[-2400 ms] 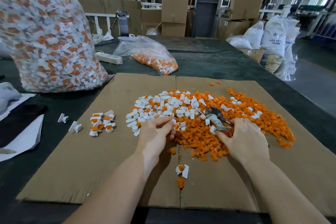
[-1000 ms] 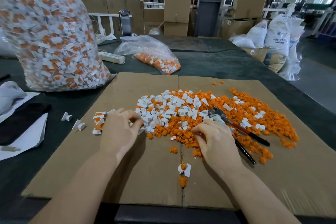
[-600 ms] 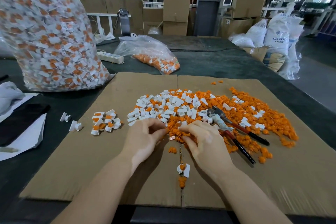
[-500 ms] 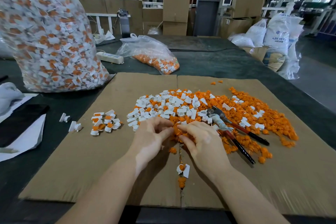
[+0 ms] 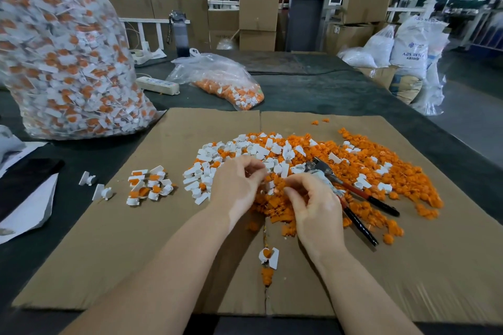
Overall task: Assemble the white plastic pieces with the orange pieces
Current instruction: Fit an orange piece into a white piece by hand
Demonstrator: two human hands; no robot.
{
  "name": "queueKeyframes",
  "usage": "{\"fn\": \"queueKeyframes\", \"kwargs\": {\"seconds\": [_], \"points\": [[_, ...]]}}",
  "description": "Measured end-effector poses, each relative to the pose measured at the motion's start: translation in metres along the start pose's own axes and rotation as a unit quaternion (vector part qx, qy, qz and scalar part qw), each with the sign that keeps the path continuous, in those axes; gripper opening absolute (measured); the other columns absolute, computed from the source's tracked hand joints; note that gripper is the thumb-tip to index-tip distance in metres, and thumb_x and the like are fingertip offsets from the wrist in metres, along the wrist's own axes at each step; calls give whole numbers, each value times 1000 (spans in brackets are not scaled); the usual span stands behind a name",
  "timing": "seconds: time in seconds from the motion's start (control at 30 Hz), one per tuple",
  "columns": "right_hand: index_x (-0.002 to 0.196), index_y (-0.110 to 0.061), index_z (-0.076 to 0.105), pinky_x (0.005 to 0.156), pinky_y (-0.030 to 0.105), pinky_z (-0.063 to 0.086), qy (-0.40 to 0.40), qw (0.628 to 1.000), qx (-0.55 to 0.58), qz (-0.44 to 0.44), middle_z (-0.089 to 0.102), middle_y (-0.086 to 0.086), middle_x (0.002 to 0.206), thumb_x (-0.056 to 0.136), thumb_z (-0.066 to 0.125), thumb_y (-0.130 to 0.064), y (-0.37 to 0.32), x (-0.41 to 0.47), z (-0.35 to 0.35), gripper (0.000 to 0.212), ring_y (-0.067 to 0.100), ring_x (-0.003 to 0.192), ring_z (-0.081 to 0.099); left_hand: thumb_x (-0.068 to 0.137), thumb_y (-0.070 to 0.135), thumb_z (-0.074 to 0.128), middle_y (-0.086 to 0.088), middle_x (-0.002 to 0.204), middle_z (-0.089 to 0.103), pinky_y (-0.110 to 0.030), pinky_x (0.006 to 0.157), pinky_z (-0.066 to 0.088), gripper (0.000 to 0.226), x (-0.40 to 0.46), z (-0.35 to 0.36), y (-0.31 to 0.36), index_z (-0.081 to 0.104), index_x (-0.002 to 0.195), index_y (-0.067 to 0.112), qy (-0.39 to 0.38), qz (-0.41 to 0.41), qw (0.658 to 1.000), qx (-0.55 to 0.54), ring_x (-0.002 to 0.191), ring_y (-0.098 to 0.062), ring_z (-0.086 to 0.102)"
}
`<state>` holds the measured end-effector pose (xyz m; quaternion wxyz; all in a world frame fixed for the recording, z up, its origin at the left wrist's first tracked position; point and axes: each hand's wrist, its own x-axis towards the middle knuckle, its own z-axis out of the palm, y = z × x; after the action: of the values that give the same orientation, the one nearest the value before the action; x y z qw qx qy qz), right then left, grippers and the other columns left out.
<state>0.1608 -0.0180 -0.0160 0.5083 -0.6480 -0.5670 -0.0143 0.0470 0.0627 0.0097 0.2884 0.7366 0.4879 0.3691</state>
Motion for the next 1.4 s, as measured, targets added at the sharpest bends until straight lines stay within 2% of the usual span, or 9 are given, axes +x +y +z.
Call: {"fn": "queueKeyframes", "kwargs": {"seconds": [0.13, 0.27, 0.37, 0.53, 0.67, 0.77, 0.9, 1.23, 1.4], "points": [[97, -9, 70, 82, 32, 52, 33, 998, -38, -26, 67, 2, 90, 84, 64, -6, 1, 0, 3, 14, 14, 89, 60, 94, 25, 54, 0, 100, 52, -20, 79, 30, 24, 21, 10, -2, 67, 115, 23, 23, 42, 989, 137, 102, -17, 47], [99, -8, 71, 83, 37, 52, 46, 996, -58, -41, 69, 4, 90, 83, 65, -6, 2, -1, 5, 17, 19, 89, 63, 93, 28, 57, -1, 103, 47, -26, 85, 32, 24, 31, 17, -7, 67, 114, 26, -12, 58, 978, 199, 109, -20, 41], [94, -9, 71, 81, 36, 51, 48, 997, -60, -26, 69, 2, 87, 82, 67, -8, 2, -1, 6, 13, 15, 86, 63, 86, 27, 66, 6, 94, 41, -22, 82, 30, 14, 30, 17, -8, 70, 99, 21, 1, 48, 986, 156, 104, -16, 41], [86, -12, 69, 82, 29, 40, 39, 997, -65, -16, 67, -2, 81, 82, 69, -13, 4, -1, 7, 4, 10, 79, 59, 85, 25, 68, 14, 77, 54, -10, 61, 34, 9, 12, 7, -5, 59, 82, 24, 3, 33, 999, 34, 73, -4, 49], [83, -12, 68, 84, 29, 37, 35, 997, -69, -16, 65, -4, 77, 82, 70, -16, 3, -2, 6, 4, 7, 76, 57, 89, 22, 62, 10, 84, 62, -7, 66, 40, 13, -12, 6, -9, 65, 102, 23, -7, -8, 997, -73, 79, -2, 55], [80, -12, 67, 81, 29, 37, 26, 997, -71, -29, 65, -4, 74, 82, 71, -16, 3, -2, 5, 5, 8, 73, 57, 89, 23, 62, 8, 86, 65, -21, 75, 49, 7, -24, 7, -12, 64, 93, 28, -9, -44, 990, -137, 84, -7, 62], [81, -14, 68, 79, 27, 33, 2, 997, -67, -42, 66, -5, 75, 84, 68, -17, 3, -3, 6, 4, 10, 73, 59, 88, 23, 63, 5, 83, 67, -35, 79, 54, 7, -33, 10, -14, 62, 87, 30, 7, -44, 987, -155, 81, -11, 64], [65, -12, 58, 65, 32, 39, 8, 986, -140, -90, 54, -4, 57, 79, 74, -14, 3, -4, 10, 21, 15, 54, 50, 87, 19, 65, 4, 72, 69, -35, 73, 57, 9, -37, 10, -15, 63, 84, 27, -6, -59, 983, -173, 67, -6, 66], [62, -12, 54, 66, 29, 36, 4, 983, -152, -106, 50, -4, 55, 77, 75, -11, 3, -4, 10, 25, 14, 53, 48, 88, 18, 63, 5, 70, 67, -24, 67, 54, 10, -38, 11, -18, 62, 84, 27, -12, -49, 986, -156, 65, -2, 65]]}}
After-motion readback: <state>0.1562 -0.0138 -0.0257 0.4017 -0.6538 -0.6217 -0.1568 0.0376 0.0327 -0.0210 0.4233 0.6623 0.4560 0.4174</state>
